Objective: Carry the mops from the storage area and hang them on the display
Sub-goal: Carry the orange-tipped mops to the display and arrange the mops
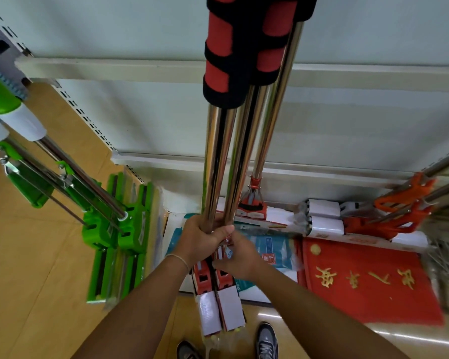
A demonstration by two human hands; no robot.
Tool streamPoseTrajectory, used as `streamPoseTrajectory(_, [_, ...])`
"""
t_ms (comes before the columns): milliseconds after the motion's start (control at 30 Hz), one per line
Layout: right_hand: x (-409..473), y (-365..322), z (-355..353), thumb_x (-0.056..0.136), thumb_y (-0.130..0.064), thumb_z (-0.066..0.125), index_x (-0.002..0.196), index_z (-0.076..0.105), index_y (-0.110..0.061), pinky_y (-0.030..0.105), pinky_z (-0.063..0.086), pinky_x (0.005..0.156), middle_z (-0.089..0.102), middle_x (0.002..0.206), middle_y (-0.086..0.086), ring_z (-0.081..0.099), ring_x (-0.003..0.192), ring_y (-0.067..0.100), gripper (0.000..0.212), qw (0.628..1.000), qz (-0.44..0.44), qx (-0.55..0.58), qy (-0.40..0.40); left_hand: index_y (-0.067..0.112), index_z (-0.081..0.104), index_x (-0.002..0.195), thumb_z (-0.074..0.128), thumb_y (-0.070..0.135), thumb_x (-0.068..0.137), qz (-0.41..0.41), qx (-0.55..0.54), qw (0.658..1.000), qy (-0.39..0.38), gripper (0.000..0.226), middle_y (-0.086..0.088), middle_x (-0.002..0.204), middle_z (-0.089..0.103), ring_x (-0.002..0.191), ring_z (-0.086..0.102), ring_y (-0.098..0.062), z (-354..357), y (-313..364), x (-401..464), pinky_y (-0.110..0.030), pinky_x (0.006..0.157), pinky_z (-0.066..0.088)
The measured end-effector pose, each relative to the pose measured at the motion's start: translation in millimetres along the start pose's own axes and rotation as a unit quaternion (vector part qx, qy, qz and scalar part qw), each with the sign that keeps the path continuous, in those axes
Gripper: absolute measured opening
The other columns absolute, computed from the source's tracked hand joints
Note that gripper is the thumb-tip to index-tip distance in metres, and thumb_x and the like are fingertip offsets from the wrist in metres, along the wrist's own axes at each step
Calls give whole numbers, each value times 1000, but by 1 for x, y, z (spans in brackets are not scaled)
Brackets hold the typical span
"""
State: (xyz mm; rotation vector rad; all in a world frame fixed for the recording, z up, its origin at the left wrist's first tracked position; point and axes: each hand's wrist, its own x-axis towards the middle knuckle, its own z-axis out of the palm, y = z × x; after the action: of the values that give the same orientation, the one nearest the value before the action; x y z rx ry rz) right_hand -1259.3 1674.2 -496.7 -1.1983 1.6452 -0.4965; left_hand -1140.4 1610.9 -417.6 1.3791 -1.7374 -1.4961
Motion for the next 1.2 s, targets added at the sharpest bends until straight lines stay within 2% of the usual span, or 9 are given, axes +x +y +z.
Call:
streamPoseTrajectory(167, [12,-3,19,82,-37,72,110,63,-25,29,57,79,69,98,-7,65,91,11,31,992,19,20,121,28,75,96,75,20,82,-21,3,1000,7,16,6,92,76,92,71,-8,3,-3,1,-40,93,55])
streamPoseTrajectory(433, [21,-1,18,92,-27,63,108,60,-26,16,48,62,67,93,-8,64,83,10,17,992,44,5,116,25,77,101,73,30,83,-25,32,999,0,19,12,92,76,94,69,-5,2,-2,2,-30,91,55])
streamPoseTrajectory(533, [22,2,12,90,-22,65,110,59,-23,17,49,63,67,93,-5,65,86,13,21,991,53,0,123,26,77,100,73,29,84,-39,27,999,9,17,12,92,75,95,69,-5,0,-6,6,-29,91,54])
streamPoseTrajectory(600, [26,4,7,88,-22,66,112,60,-20,18,51,64,68,91,-5,65,85,12,25,991,58,-5,122,28,76,87,71,28,86,-39,23,999,18,6,12,81,75,85,70,-5,-1,-5,7,-26,83,55])
streamPoseTrajectory(667, [30,4,1,88,-24,69,112,60,-20,16,47,60,68,90,-6,64,83,9,26,990,71,3,123,20,73,69,66,30,90,-35,36,999,18,24,2,67,72,69,69,-8,-1,-8,7,-26,71,53])
streamPoseTrajectory(767, [36,2,-11,86,-26,74,105,58,-21,20,49,64,66,89,-6,63,83,10,26,989,68,2,132,3,64,65,62,32,92,-41,44,998,12,40,-7,57,64,55,64,-12,-3,-10,4,-24,62,49])
streamPoseTrajectory(933, [43,0,-38,83,-18,78,110,47,-21,15,39,56,55,85,-8,52,75,5,42,987,76,-3,142,9,46,53,59,23,95,-35,48,998,-7,46,7,42,44,41,46,-3,-4,-11,2,-14,49,39])
streamPoseTrajectory(1033, [54,1,-52,81,-12,78,119,49,-15,19,45,64,55,86,-8,58,87,15,48,986,85,-21,142,2,45,55,58,19,96,-28,47,998,-10,46,5,42,42,40,46,-4,-4,-10,-1,-13,47,39])
streamPoseTrajectory(1200, [68,-1,-69,81,-7,76,131,49,-15,35,55,89,65,107,6,63,102,25,58,986,91,-21,139,-9,42,60,59,20,95,-19,51,998,-12,48,-24,55,46,46,50,-21,-4,-12,-8,-20,49,45])
